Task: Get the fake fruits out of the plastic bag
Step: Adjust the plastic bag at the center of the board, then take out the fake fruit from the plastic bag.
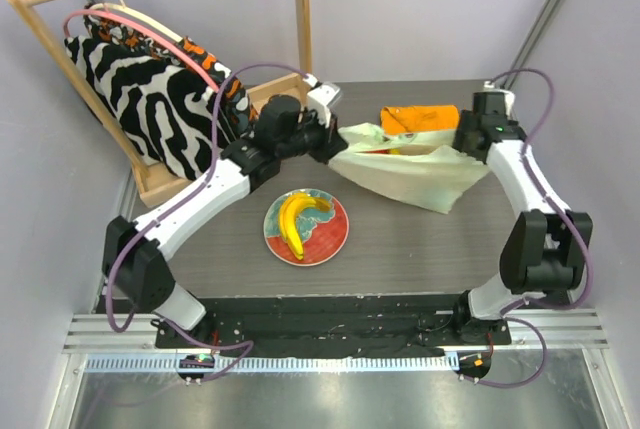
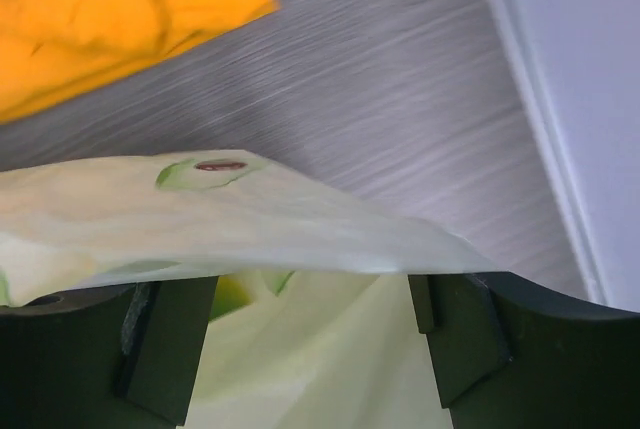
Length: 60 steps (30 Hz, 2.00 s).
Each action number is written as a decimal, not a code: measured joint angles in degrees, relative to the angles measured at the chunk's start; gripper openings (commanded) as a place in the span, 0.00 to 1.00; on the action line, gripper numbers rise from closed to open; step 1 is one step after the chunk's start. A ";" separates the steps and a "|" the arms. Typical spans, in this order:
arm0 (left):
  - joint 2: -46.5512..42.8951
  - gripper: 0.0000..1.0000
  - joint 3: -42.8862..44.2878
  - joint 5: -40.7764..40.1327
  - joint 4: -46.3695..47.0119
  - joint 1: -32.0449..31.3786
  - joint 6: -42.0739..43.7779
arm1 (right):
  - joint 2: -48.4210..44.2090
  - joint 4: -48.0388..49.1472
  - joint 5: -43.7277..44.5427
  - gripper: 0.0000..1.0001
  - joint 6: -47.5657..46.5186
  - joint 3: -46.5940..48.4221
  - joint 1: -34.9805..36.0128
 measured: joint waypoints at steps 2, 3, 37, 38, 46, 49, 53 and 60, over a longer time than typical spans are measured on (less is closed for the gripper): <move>3.82 0.00 5.51 0.42 1.01 -1.14 0.31 | -2.69 -0.02 0.04 0.81 -0.46 -0.04 -3.41; 5.38 0.00 8.04 0.46 1.27 -1.70 0.42 | -4.66 0.00 -0.07 0.81 -0.79 -0.17 -4.76; -1.27 0.00 -11.15 0.31 2.10 -7.23 -3.15 | -13.33 -15.43 -41.18 0.50 -38.49 -4.59 8.37; -1.29 0.00 -11.15 0.28 2.12 -7.23 -3.13 | -11.98 -13.97 -39.36 0.55 -39.26 -5.20 8.37; 0.22 0.00 -11.15 0.35 2.10 -7.23 -3.10 | -4.24 -2.23 -29.35 0.62 -42.49 -8.00 8.37; 1.55 0.00 -11.15 0.35 2.10 -7.23 -3.10 | 2.71 0.44 -27.76 0.69 -43.06 -6.25 8.35; 3.50 0.00 -10.16 0.33 1.73 -7.23 -3.04 | 11.19 3.37 -27.19 0.72 -43.56 -3.21 7.76; 6.19 0.00 -6.86 0.33 1.95 -7.23 -2.84 | 19.37 5.97 -28.30 0.26 -45.13 1.84 5.70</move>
